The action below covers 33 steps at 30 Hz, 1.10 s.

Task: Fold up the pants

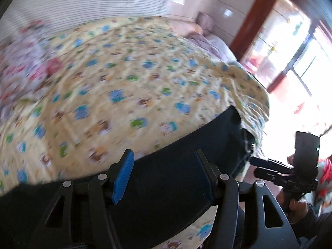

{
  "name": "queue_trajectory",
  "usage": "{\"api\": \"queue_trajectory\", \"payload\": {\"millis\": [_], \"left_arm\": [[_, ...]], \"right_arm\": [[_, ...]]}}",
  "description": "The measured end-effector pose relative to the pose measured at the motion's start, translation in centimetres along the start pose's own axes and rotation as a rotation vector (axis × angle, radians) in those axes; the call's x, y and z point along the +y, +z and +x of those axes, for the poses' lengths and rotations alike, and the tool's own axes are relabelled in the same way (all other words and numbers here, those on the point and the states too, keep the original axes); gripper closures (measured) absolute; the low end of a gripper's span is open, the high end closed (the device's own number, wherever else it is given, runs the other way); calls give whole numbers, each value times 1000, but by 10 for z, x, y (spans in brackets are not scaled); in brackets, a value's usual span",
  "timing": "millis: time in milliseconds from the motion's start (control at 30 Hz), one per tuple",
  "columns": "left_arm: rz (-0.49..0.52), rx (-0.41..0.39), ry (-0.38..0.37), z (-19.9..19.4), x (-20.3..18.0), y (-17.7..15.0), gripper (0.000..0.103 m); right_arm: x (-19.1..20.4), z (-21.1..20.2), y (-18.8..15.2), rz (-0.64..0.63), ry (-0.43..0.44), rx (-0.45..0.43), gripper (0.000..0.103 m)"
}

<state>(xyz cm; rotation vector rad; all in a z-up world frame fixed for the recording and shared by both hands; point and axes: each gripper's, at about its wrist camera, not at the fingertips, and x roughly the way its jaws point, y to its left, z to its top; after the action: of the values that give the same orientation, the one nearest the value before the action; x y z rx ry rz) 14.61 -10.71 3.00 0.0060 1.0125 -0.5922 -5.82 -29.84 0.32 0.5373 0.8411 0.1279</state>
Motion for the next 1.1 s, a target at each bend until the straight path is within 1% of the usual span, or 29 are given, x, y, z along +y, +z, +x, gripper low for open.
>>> {"api": "queue_trajectory", "payload": {"millis": [133,267,433,533,667,733,767,800,867,900,933,967,1000,1100], "left_arm": [[102,60,-56,24,-21,21,42],[210,124,-93,49,-37,36,42],[269,213,-140,80,-48,49,42],[309,256,-159,98,-58,53,42],[345,330,-207,123,-75,57,43],[360,357,-222,134,-82,57,46],[366,374,-233,140,-86,56,49],[370,386,-233,145,-88,55,54],[376,388,-237,149,-91,54,65],[373,381,-263,146,-92,54,78],[369,374,-270,144,-92,54,85],[367,360,-268,141,-92,53,87],[368,348,-267,138,-92,51,90],[344,294,-289,122,-86,48,92]], "right_arm": [[-16,-2,-3,90,21,-19,39],[-31,-4,-5,176,34,-58,39],[-39,-4,-2,244,90,-97,39],[-40,1,0,266,111,-99,39],[-45,2,0,314,148,-125,39],[-48,2,0,327,162,-138,40],[-49,2,0,330,164,-143,43],[-49,2,0,329,165,-147,50],[-53,4,3,322,167,-149,55],[-53,5,4,319,166,-151,61],[-54,9,4,317,161,-146,66],[-54,12,5,319,161,-137,75],[-54,14,5,321,167,-132,82],[-45,10,5,284,179,-144,86]]}}
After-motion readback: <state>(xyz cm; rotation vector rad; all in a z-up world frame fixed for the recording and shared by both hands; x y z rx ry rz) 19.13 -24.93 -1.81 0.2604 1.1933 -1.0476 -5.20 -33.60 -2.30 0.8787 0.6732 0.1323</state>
